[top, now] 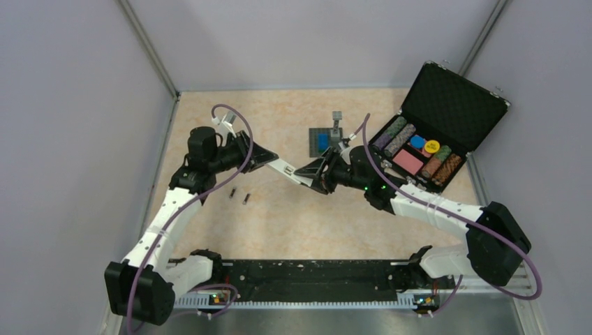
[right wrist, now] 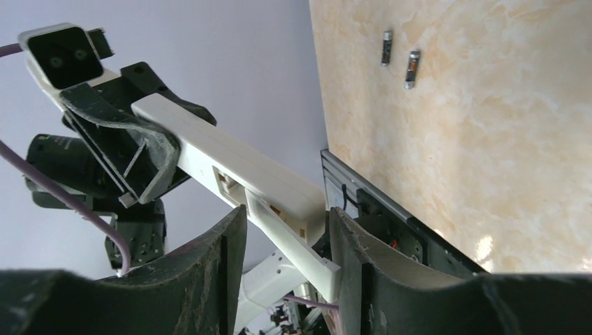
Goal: Load the batteries into the remote control
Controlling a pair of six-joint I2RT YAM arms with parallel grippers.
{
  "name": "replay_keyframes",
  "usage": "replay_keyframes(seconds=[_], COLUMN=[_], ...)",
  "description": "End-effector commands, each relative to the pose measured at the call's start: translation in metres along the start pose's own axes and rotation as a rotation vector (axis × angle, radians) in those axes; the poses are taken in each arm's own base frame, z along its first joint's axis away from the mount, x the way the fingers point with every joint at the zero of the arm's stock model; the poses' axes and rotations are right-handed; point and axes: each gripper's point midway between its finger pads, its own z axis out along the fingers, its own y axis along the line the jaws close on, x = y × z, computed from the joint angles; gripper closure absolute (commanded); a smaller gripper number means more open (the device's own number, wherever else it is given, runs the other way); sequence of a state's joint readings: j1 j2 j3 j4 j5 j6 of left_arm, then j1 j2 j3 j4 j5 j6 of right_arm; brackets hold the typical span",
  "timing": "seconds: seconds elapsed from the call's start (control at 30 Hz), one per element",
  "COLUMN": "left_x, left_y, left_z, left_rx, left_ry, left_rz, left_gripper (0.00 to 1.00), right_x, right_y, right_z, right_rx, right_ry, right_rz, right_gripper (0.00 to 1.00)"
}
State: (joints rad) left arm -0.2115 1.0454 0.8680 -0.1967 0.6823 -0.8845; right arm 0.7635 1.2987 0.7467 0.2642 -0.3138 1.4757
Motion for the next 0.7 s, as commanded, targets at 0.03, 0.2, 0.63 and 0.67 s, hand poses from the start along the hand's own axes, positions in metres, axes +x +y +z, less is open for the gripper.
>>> replay_keyframes(seconds=[0.03, 0.2, 0.63, 0.67], left_x=[-0.01, -0.008, -0.001, 0.0], left_y=[-0.006, -0.001, 0.03, 0.034], left_z=[0.002, 0.007, 0.018, 0.018], left_rx=[0.011, 0.014, -0.09, -0.103], left_ry=[-0.018, 0.002, 0.022, 0.021], left_rz=[0.101, 0.1, 0.111, 0.116], left_gripper=[1.0, 1.0, 1.0, 1.0], right_x=[-0.004, -0.004, -0.007, -0.007], right_y=[-0.011, -0.019, -0.024, -0.024], right_z=[0.0, 0.001, 0.002, 0.002], right_rx=[0.054, 0.072, 0.071, 0.062], right_ry=[0.002, 0.008, 0.004, 0.0], right_rz=[-0.027, -0.037, -0.058, -0.062], right_gripper=[0.51, 0.58, 0.96, 0.98])
